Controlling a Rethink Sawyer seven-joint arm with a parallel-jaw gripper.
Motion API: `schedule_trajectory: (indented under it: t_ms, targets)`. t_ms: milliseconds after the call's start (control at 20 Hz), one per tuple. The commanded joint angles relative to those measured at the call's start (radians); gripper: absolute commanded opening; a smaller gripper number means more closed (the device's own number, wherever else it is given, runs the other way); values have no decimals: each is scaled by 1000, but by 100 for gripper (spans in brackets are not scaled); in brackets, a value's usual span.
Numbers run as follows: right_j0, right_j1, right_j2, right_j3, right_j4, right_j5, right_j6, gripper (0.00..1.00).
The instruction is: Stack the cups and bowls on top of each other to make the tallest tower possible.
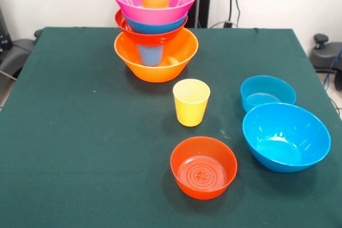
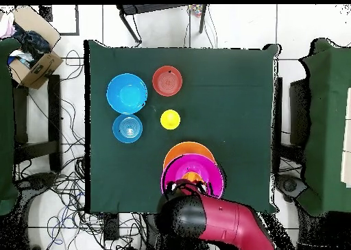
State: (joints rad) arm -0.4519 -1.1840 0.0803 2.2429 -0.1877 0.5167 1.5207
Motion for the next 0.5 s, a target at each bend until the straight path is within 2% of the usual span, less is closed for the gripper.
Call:
schedule_trajectory:
  t_ms: [50, 250, 500]
  targets:
    - [-26, 17, 132, -124, 41, 176, -62, 100]
    - [-49, 86, 174, -251, 2, 194, -98, 100]
    - [-83, 190, 229, -371, -49, 149, -128, 100]
